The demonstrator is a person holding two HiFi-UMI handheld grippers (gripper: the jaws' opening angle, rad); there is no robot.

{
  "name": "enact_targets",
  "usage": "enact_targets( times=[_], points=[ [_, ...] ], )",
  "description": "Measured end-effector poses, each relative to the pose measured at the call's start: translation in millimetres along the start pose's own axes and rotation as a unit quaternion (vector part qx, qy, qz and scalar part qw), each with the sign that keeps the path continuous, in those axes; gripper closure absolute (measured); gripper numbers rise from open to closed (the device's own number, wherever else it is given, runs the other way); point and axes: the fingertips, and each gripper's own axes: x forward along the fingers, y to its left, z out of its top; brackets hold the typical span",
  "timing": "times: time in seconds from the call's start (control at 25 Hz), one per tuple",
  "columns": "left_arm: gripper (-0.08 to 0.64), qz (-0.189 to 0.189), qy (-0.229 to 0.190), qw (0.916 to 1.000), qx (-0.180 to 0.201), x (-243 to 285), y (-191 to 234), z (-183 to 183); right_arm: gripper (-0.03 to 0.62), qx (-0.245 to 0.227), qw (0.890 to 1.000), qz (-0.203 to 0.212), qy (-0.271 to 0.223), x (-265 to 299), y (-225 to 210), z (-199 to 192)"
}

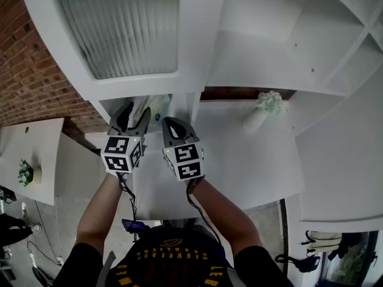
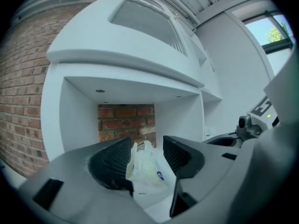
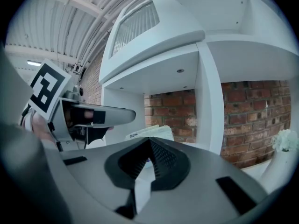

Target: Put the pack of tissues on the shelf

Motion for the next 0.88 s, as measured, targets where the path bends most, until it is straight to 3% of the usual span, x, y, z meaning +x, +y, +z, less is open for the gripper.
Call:
enact_targets(
  times=[0.52,0.68,0.88],
  points=[
    [0.362,-0.044,-0.027,0.9935,-0.101,-72.6,-39.2,6.6,0.594,-0.013,1.000,0.012,-0.022,-34.9,17.6,15.9],
    [0.362,-0.055,-0.040,0.9910,-0.115,-96.5,-54.2,10.6,0.594,-0.035,0.998,0.024,-0.035,-52.1,29.2,22.3],
    [0.362,-0.065,-0.059,0.9893,-0.116,-121.2,-68.3,15.2,0.594,-0.020,0.998,0.046,-0.050,-74.7,47.0,30.9]
  ],
)
